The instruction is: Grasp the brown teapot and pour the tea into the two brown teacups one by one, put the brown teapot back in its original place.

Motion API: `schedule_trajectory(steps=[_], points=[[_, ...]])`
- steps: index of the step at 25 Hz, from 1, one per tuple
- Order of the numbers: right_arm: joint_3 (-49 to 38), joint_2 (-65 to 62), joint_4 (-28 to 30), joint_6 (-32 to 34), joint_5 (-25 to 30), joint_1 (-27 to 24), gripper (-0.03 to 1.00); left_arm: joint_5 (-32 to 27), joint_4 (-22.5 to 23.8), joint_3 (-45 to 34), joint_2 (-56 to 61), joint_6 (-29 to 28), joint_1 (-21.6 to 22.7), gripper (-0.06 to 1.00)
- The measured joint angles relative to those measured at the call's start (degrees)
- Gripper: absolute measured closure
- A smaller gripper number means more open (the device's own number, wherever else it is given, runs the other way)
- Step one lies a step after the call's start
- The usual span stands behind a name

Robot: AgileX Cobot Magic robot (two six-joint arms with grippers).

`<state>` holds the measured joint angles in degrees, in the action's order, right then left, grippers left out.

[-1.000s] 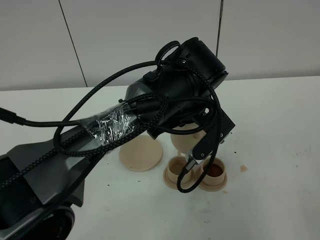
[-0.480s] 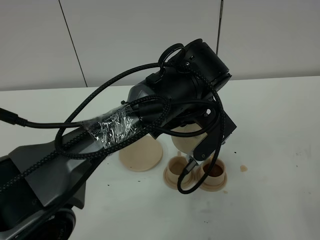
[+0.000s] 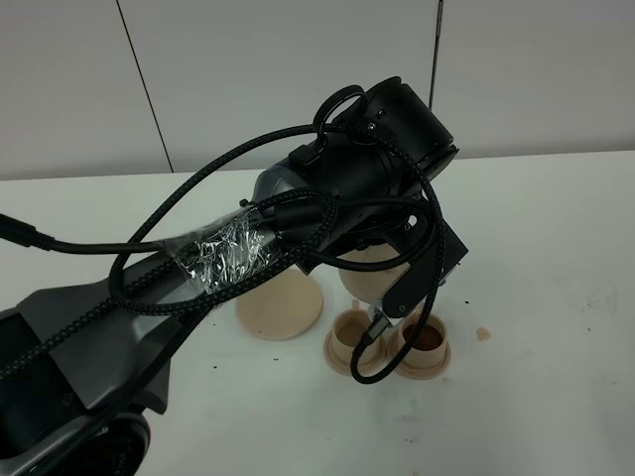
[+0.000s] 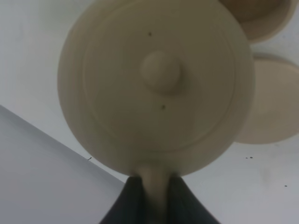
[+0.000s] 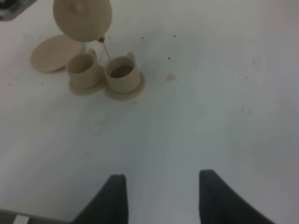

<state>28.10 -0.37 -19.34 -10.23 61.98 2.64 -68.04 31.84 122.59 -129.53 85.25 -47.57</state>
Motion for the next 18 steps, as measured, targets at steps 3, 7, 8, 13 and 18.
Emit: schedule_trajectory(steps=[3,7,8,13,18], points=[[0.00,0.00,0.00,0.00,0.00,0.00,0.62,0.00,0.00,0.00,0.00,0.00,0.00,0.77],[0.00,0.00,0.00,0.00,0.00,0.00,0.62,0.00,0.00,0.00,0.00,0.00,0.00,0.77],[0.00,0.00,0.00,0.00,0.00,0.00,0.62,0.00,0.00,0.00,0.00,0.00,0.00,0.77],[0.00,0.00,0.00,0.00,0.00,0.00,0.62,0.00,0.00,0.00,0.00,0.00,0.00,0.77],[0.00,0.00,0.00,0.00,0.00,0.00,0.62,0.00,-0.27,0.00,0.00,0.00,0.00,0.77]])
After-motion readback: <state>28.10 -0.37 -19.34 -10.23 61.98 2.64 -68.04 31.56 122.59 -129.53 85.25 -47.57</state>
